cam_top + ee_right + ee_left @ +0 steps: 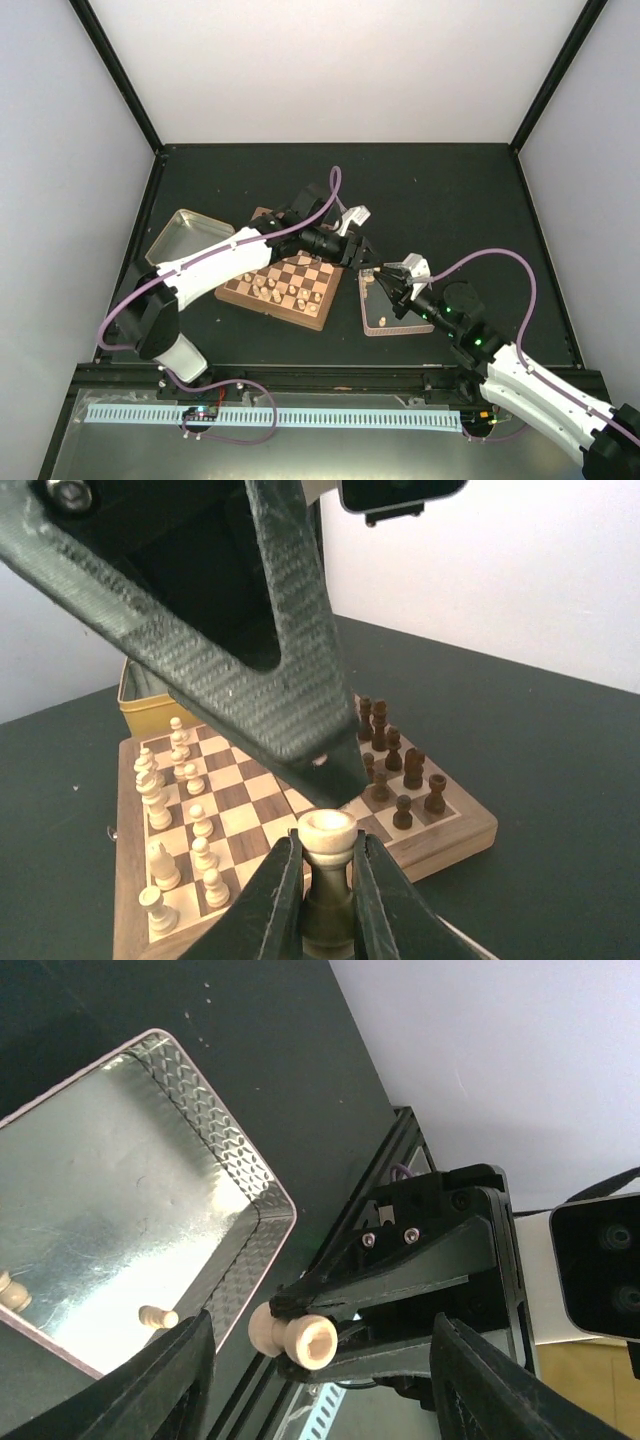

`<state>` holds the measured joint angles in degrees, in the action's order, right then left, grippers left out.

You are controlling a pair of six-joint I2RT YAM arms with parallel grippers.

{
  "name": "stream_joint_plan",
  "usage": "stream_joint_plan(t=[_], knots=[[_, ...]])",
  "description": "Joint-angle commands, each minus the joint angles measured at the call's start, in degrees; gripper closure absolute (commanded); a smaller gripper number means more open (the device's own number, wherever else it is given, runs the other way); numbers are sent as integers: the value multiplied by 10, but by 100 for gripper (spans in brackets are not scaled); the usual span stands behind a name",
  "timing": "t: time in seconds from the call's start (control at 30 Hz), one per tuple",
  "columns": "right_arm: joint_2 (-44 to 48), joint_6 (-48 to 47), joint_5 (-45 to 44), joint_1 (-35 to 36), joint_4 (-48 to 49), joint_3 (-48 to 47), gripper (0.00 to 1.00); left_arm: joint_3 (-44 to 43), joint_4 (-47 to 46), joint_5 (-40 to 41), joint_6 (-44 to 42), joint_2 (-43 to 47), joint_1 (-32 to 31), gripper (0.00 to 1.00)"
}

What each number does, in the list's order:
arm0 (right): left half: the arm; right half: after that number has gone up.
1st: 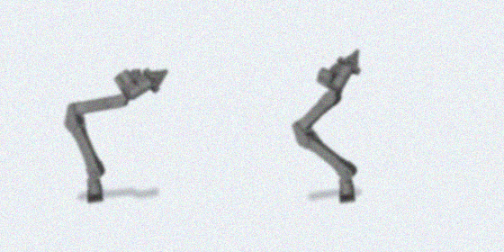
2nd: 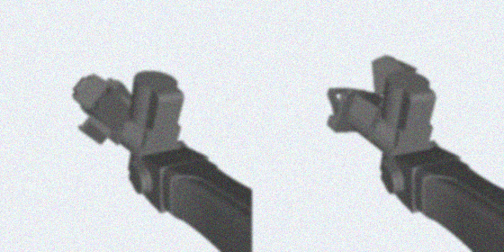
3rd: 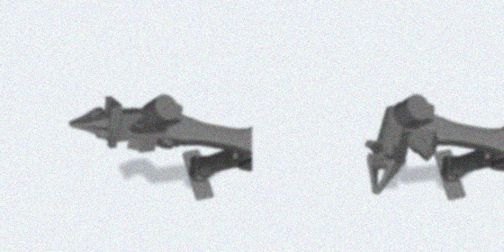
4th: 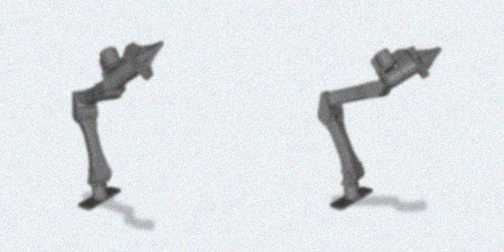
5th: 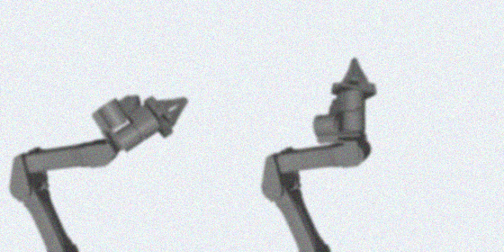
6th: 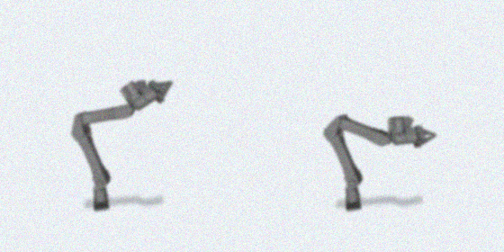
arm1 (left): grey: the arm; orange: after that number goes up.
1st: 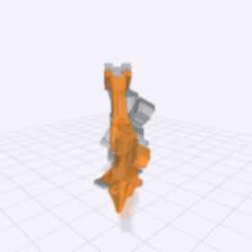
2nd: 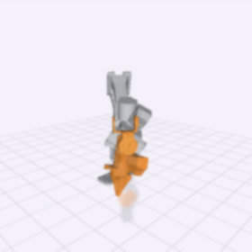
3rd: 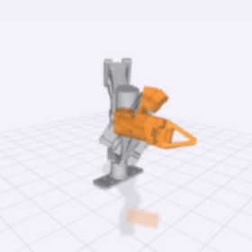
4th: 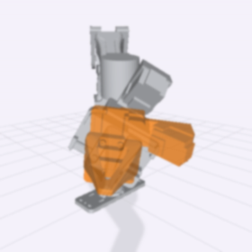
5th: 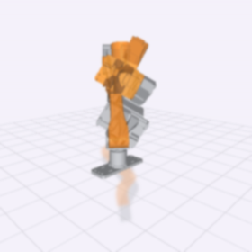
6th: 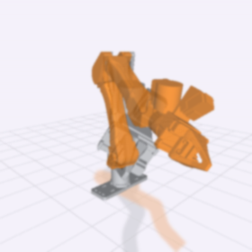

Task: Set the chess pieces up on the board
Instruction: Place the chess piece on the chessboard.

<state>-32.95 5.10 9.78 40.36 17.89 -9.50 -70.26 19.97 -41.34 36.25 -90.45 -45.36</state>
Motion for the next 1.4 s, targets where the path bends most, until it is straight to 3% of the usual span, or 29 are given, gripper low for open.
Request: stream_joint_plan(t=[0.0, 0.27, 0.43, 0.6, 0.77, 1.03, 1.23, 1.37], knots=[[2, -30, -2, -1, 51, 4, 87, -36, 14, -26, 1, -16, -11, 41], [-16, -45, 1, 0, 59, 4, 87, -53, 46, -23, -8, -51, -19, 57], [-24, -49, -3, 0, 59, 4, 87, -68, 58, -23, -15, -66, -20, 81], [-29, -44, -14, -1, 49, -2, 86, -71, 65, -24, -20, -69, -21, 97], [-27, -14, -35, 0, 35, -5, 78, -77, 75, -10, -28, -68, -22, 99], [72, 107, -66, -1, -98, -26, 36, -102, 133, 115, -63, -52, -16, 98], [186, 216, -116, -1, -176, -32, 32, -110, 188, 201, -80, -19, -2, 98], [198, 291, -144, 0, -218, -56, 32, -89, 220, 261, -84, 19, 16, 98]])
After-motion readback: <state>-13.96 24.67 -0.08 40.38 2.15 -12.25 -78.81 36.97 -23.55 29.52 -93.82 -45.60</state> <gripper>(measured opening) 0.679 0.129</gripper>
